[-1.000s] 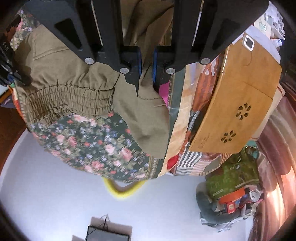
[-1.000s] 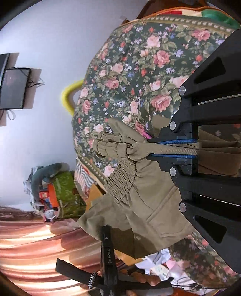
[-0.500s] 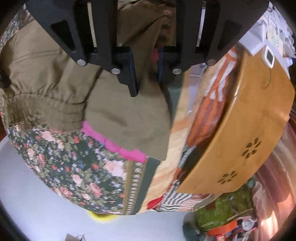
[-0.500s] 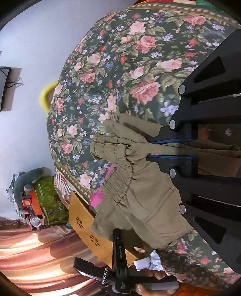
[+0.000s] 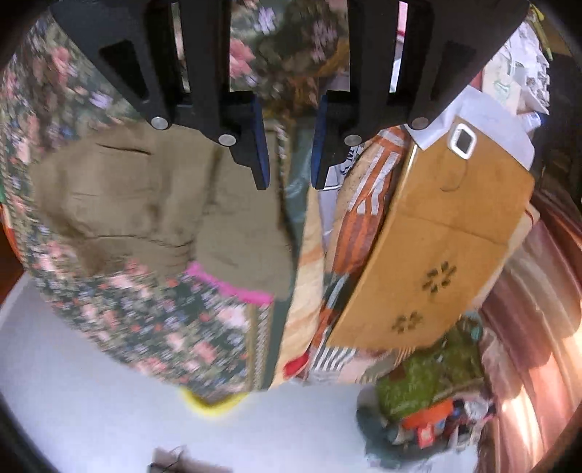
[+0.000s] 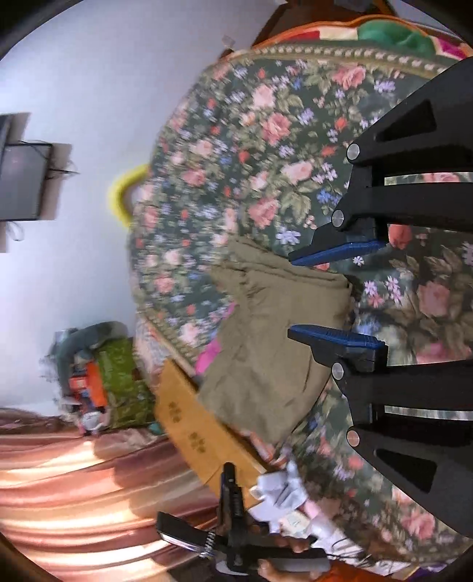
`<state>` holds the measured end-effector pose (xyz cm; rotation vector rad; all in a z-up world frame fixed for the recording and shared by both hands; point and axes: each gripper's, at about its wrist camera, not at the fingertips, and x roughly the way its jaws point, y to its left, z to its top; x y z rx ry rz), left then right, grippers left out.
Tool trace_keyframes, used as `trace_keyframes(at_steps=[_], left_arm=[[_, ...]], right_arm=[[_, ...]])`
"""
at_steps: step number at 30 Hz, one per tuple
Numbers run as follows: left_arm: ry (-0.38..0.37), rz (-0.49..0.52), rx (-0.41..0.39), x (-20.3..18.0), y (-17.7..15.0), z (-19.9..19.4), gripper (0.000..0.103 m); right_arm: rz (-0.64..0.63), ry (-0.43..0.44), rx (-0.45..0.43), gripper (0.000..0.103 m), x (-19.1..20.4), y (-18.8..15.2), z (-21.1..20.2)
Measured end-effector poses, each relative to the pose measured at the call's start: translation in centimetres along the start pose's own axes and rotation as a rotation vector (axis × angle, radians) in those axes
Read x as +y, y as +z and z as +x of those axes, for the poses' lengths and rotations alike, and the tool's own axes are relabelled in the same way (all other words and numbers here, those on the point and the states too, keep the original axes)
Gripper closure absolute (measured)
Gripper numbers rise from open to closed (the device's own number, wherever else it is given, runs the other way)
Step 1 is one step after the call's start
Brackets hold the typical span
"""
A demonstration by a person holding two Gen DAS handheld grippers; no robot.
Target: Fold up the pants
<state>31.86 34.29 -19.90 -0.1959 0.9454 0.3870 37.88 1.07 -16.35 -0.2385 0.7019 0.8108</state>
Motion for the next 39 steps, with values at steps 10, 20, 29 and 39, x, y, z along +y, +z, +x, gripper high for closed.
trace_keyframes(at_steps=[10, 20, 29, 39], left_arm=[[-0.122, 0.107, -0.315, -5.8, -2.6, -19.6, 0.08], [-0.16, 0.136, -0.556, -9.0, -9.1, -33.4, 0.079], [-0.182, 0.114, -0.68, -9.7, -14.8, -38.7, 0.046], [-0.162, 0.102, -0.691, -10.0, -16.2, -38.8, 0.007]], right_arm=[[-0.042, 0.031, -0.282, 0.073, 4.2, 1.1, -13.6], [-0.072, 0.072, -0.511, 0.073, 8.8, -1.5, -24.2], [-0.02, 0.06, -0.552, 0.051, 10.1, -4.5, -25.5], [0.017, -0.037, -0.584, 0.0, 10.6, -5.5, -27.1]])
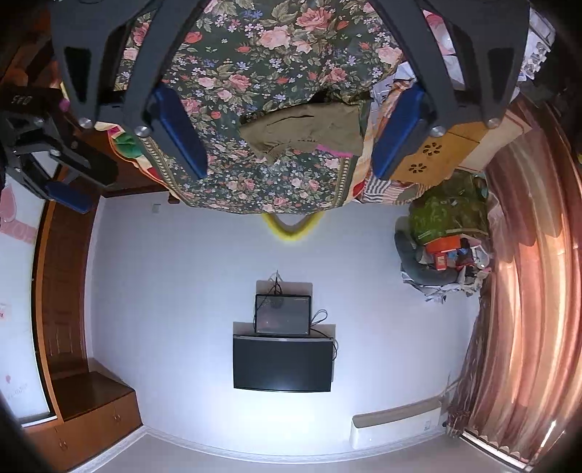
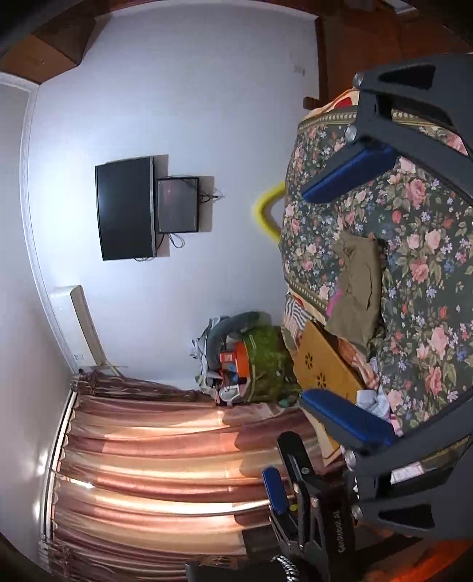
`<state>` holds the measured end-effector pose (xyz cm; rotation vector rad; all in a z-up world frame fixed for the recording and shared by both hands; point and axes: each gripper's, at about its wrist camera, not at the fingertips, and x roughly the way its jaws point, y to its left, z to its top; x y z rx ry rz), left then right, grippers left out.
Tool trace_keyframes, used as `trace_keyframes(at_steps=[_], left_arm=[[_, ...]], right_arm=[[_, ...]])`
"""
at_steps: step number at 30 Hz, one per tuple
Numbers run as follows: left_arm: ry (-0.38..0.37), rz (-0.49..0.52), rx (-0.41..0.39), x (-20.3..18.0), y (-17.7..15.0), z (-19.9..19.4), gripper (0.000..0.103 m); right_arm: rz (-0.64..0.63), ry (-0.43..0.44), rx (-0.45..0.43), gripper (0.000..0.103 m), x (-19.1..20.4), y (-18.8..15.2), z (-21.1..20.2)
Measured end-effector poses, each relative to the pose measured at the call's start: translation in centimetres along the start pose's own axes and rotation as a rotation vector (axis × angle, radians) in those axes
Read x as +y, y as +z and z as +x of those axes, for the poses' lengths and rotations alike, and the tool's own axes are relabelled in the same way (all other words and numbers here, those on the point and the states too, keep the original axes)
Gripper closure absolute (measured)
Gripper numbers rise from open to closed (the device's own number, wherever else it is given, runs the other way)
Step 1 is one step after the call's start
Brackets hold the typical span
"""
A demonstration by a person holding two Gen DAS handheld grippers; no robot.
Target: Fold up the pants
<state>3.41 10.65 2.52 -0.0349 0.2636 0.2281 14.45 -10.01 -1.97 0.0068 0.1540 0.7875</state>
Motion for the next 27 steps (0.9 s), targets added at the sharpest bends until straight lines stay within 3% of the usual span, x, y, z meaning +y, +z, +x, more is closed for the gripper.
trace_keyframes(at_steps=[7, 27], left_arm=[[-0.001, -0.014, 0.005, 0.1, -0.3, -0.1, 0.002], [0.001, -0.01, 0.015, 0.2, -0.7, 0.3, 0.0]], right_arm=[[0.023, -0.023, 0.011, 0.0, -0.3, -0.5, -0.6], [0.025, -0.036, 0.025, 0.0, -0.2, -0.8, -1.2]])
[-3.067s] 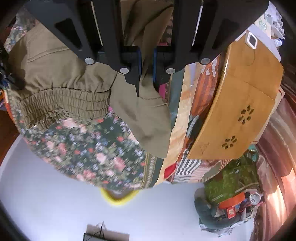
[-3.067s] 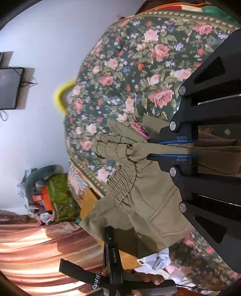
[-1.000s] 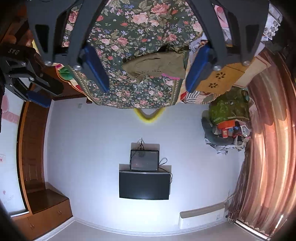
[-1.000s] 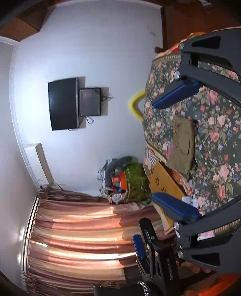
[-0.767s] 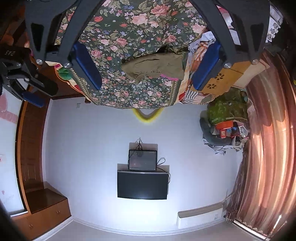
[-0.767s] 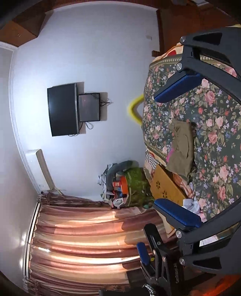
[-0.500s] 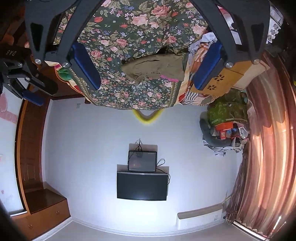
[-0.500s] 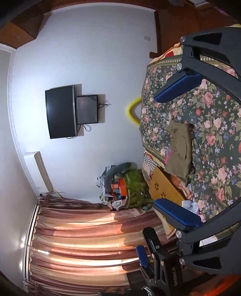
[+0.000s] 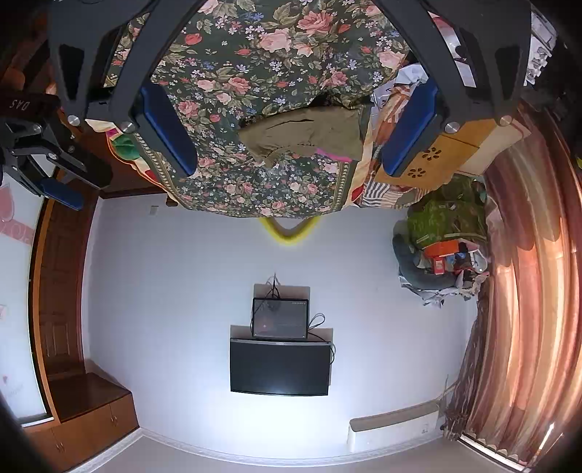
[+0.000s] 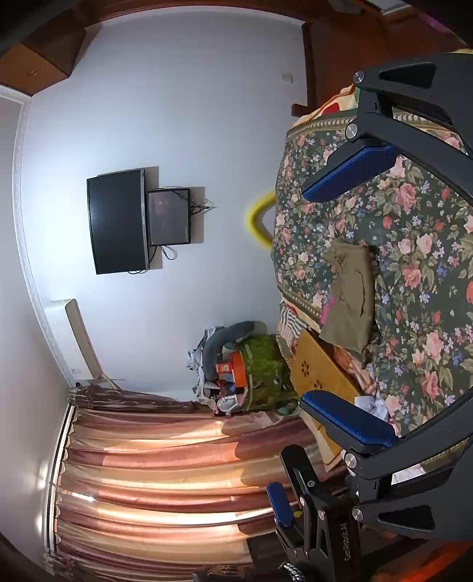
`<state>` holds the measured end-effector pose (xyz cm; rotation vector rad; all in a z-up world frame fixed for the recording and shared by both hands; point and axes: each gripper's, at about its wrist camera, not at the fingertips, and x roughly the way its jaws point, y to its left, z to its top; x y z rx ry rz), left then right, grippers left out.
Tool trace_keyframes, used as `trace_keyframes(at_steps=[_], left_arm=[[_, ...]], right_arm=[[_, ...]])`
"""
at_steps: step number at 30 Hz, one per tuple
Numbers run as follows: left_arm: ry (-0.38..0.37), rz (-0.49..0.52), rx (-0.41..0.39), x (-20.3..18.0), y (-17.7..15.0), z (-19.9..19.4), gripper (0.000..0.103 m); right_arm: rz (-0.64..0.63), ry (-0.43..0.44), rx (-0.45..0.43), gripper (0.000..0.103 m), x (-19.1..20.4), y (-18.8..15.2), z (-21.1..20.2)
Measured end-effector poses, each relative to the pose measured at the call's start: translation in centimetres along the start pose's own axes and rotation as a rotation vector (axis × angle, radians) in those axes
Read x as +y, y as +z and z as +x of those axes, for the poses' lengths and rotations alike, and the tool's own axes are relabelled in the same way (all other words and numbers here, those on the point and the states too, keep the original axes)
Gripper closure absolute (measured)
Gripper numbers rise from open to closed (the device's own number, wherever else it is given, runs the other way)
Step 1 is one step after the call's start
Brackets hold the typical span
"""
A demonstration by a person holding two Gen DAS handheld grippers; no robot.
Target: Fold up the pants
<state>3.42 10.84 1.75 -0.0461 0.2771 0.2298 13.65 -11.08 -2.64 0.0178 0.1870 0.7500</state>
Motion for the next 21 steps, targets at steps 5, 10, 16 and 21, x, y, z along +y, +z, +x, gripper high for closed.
trace_keyframes(at_steps=[5, 10, 16, 21], left_arm=[[-0.009, -0.016, 0.01, 0.19, -0.07, 0.33, 0.0], [-0.014, -0.027, 0.02, 0.47, -0.08, 0.65, 0.0], [-0.021, -0.035, 0.029, 0.56, -0.22, 0.89, 0.0], [-0.021, -0.036, 0.031, 0.7, -0.17, 0.99, 0.0]], right_arm=[[0.004, 0.0, 0.003, 0.0, -0.12, 0.23, -0.03], [0.004, -0.001, 0.005, 0.0, -0.11, 0.36, 0.06], [0.007, -0.008, 0.006, 0.0, -0.22, 0.42, -0.05], [0.011, -0.012, 0.006, 0.0, -0.34, 0.42, -0.11]])
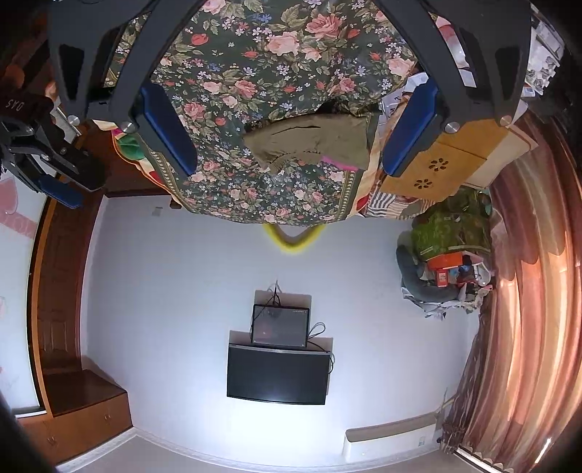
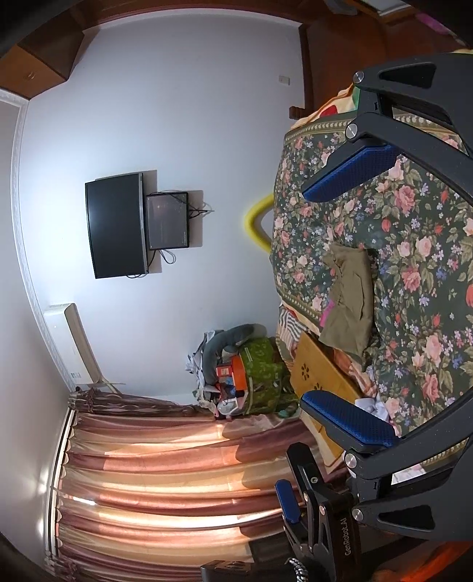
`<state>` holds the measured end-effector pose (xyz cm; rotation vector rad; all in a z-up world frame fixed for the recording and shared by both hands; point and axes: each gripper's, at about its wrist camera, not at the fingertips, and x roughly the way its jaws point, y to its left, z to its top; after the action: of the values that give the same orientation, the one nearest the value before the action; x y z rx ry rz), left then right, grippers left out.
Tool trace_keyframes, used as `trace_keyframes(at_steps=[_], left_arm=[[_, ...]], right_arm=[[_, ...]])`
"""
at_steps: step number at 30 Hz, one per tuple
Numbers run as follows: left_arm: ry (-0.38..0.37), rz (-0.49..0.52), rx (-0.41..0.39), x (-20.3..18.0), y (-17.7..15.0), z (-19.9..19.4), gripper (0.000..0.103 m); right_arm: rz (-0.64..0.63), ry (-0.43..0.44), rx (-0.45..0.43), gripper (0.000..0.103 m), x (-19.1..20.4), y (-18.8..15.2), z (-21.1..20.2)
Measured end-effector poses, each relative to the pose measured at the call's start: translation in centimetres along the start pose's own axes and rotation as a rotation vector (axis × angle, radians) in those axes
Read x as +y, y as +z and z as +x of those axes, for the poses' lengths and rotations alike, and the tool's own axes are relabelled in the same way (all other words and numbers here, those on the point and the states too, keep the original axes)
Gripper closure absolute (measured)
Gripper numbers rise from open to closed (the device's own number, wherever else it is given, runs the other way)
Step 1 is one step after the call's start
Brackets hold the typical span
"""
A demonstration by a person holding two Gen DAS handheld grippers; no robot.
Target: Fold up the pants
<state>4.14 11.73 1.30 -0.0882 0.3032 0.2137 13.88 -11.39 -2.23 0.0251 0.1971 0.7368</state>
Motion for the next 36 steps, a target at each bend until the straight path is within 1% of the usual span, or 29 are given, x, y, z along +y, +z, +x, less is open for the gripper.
trace_keyframes(at_steps=[22, 36], left_arm=[[-0.01, 0.019, 0.012, -0.6, -0.2, 0.5, 0.0], [-0.03, 0.046, -0.003, -1.6, -0.2, 0.3, 0.0]], right_arm=[[0.006, -0.002, -0.004, 0.0, -0.2, -0.1, -0.2], [0.012, -0.008, -0.008, 0.0, -0.3, 0.0, -0.2]])
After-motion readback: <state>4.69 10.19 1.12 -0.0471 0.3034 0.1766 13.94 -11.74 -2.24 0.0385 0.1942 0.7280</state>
